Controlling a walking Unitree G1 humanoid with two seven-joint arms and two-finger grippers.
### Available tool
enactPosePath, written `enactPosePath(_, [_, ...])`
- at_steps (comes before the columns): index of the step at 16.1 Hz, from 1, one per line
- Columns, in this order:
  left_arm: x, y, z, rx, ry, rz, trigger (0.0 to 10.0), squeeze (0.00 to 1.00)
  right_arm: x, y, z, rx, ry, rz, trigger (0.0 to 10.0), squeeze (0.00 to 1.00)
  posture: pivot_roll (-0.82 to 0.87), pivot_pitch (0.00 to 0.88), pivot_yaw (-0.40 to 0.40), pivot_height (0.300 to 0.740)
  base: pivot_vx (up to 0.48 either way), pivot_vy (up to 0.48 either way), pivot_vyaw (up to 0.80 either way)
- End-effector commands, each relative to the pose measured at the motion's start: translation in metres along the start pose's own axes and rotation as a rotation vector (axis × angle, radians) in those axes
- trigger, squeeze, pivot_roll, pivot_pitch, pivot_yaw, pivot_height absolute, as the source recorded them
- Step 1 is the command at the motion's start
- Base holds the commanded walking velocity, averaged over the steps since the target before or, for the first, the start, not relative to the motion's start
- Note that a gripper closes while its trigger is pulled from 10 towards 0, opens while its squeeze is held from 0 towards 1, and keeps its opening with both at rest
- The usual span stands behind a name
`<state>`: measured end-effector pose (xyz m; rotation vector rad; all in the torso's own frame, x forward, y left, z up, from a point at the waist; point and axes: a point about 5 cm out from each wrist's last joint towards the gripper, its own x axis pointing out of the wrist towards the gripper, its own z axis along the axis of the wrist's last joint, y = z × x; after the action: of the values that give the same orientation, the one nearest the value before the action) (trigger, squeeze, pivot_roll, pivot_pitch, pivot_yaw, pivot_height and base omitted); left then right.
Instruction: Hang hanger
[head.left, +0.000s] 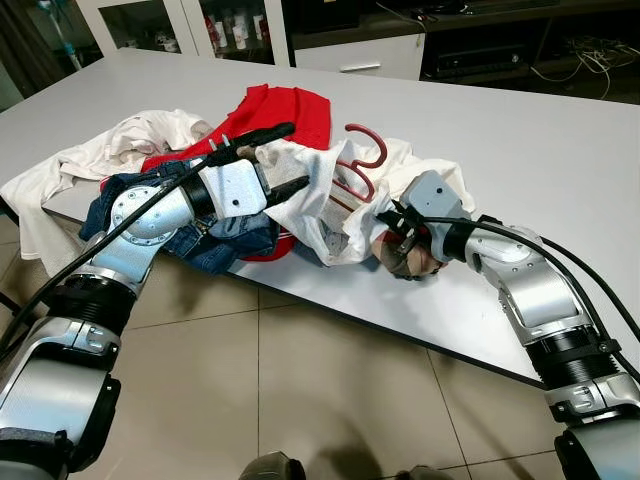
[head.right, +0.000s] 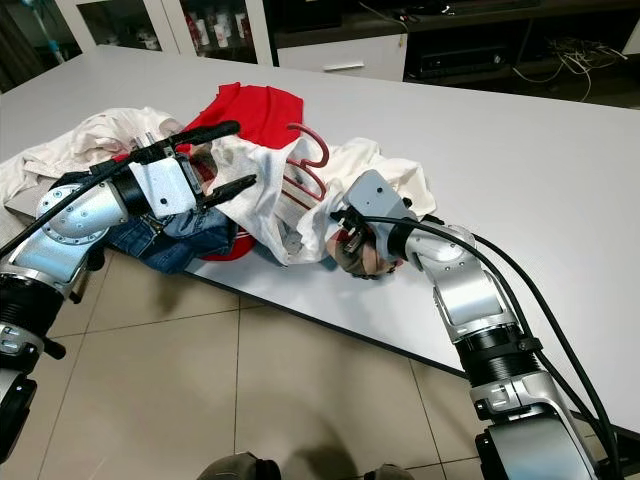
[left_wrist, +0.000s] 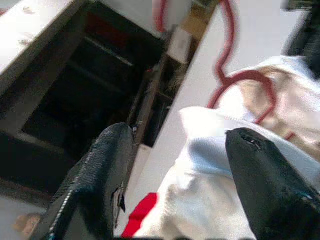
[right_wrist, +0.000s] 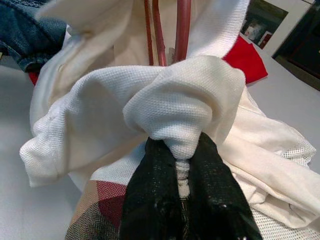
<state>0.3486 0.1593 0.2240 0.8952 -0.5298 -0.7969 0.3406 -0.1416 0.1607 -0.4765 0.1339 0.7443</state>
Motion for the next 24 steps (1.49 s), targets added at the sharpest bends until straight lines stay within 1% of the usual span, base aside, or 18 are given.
enactPosePath(1, [-0.003, 0.019, -0.003, -0.109, 0.008, 0.164, 10.0, 1.00, 0.001, -0.002, 0.006, -0.006, -0.019, -0.012, 0.0, 0.00, -0.10, 0.000, 0.103, 0.740, 0.000, 0.000, 0.00])
enactPosePath(2, [-0.003, 0.024, -0.004, -0.242, -0.007, 0.255, 10.0, 0.00, 0.002, -0.002, 0.008, 0.003, -0.031, -0.020, 0.0, 0.00, -0.10, 0.000, 0.103, 0.740, 0.000, 0.000, 0.00])
enactPosePath(3, [-0.004, 0.028, -0.004, -0.309, -0.021, 0.323, 10.0, 0.00, 0.002, -0.002, 0.009, 0.013, -0.040, -0.027, 0.0, 0.00, -0.10, 0.000, 0.100, 0.740, 0.000, 0.000, 0.00])
enactPosePath(4, [-0.011, 0.042, -0.004, -0.511, -0.094, 0.599, 10.0, 0.00, 0.003, -0.003, 0.012, 0.070, -0.071, -0.060, 0.0, 0.00, -0.10, 0.000, 0.100, 0.740, 0.000, 0.000, 0.00])
enactPosePath(5, [-0.014, 0.046, -0.004, -0.576, -0.121, 0.688, 10.0, 0.00, 0.003, -0.004, 0.013, 0.090, -0.081, -0.072, 0.0, 0.00, -0.10, 0.000, 0.099, 0.740, 0.000, 0.000, 0.00])
enactPosePath(6, [-0.023, 0.049, -0.003, -0.666, -0.144, 0.831, 10.0, 0.00, 0.002, -0.005, 0.014, 0.126, -0.102, -0.098, 2.4, 0.00, -0.10, 0.000, 0.094, 0.740, 0.000, 0.000, 0.00])
enactPosePath(7, [-0.034, 0.048, -0.008, -0.763, -0.128, 0.985, 10.0, 0.00, 0.002, -0.006, 0.015, 0.174, -0.122, -0.119, 10.0, 0.00, -0.09, 0.000, 0.091, 0.740, 0.000, 0.000, 0.00])
enactPosePath(9, [-0.052, 0.033, -0.017, -0.789, -0.007, 1.153, 10.0, 0.00, 0.002, -0.004, 0.015, 0.208, -0.132, -0.126, 10.0, 0.00, -0.09, 0.000, 0.088, 0.740, 0.000, 0.000, 0.00])
enactPosePath(10, [-0.057, 0.026, -0.019, -0.795, 0.041, 1.201, 10.0, 0.00, 0.002, -0.004, 0.015, 0.217, -0.132, -0.127, 10.0, 0.00, -0.08, 0.000, 0.086, 0.740, 0.000, 0.000, 0.00])
enactPosePath(11, [-0.063, 0.004, -0.019, -0.863, 0.130, 1.263, 10.0, 0.00, 0.002, -0.009, 0.017, 0.240, -0.158, -0.155, 10.0, 0.00, -0.08, 0.000, 0.086, 0.740, 0.000, 0.000, 0.00])
enactPosePath(12, [-0.062, -0.004, -0.015, -0.882, 0.151, 1.253, 10.0, 0.05, 0.002, -0.013, 0.019, 0.236, -0.160, -0.173, 10.0, 0.00, -0.08, 0.000, 0.085, 0.740, 0.000, 0.000, 0.00])
enactPosePath(13, [-0.057, -0.013, -0.007, -0.916, 0.157, 1.228, 10.0, 0.20, 0.001, -0.018, 0.022, 0.239, -0.177, -0.194, 10.0, 0.00, -0.07, 0.000, 0.084, 0.740, 0.000, 0.000, 0.00])
enactPosePath(14, [-0.053, -0.018, -0.002, -0.936, 0.155, 1.208, 10.0, 0.20, 0.001, -0.021, 0.025, 0.241, -0.188, -0.206, 10.0, 0.00, -0.07, 0.000, 0.083, 0.740, 0.000, 0.000, 0.00])
enactPosePath(15, [-0.040, -0.028, 0.010, -0.939, 0.142, 1.136, 10.0, 0.18, 0.001, -0.027, 0.033, 0.237, -0.211, -0.226, 10.0, 0.00, -0.07, 0.000, 0.079, 0.740, 0.000, 0.000, 0.79])
enactPosePath(18, [-0.026, -0.034, 0.022, -0.888, 0.118, 1.061, 10.0, 0.16, 0.002, -0.034, 0.040, 0.235, -0.224, -0.258, 10.0, 0.00, -0.06, 0.000, 0.075, 0.740, 0.000, 0.000, 0.77])
enactPosePath(19, [-0.018, -0.037, 0.033, -0.839, 0.075, 0.990, 10.0, 0.06, -0.001, -0.046, 0.040, 0.243, -0.220, -0.338, 10.0, 0.00, -0.06, 0.000, 0.075, 0.740, 0.000, 0.000, 0.77])
enactPosePath(21, [-0.015, -0.040, 0.040, -0.829, 0.071, 0.956, 10.0, 0.05, -0.005, -0.055, 0.038, 0.249, -0.210, -0.411, 10.0, 0.00, -0.06, 0.000, 0.074, 0.740, 0.000, 0.000, 0.77])
enactPosePath(24, [-0.010, -0.042, 0.049, -0.800, 0.053, 0.912, 10.0, 0.00, -0.017, -0.076, 0.036, 0.235, -0.195, -0.599, 10.0, 0.00, -0.07, 0.000, 0.079, 0.740, 0.000, 0.000, 0.77])
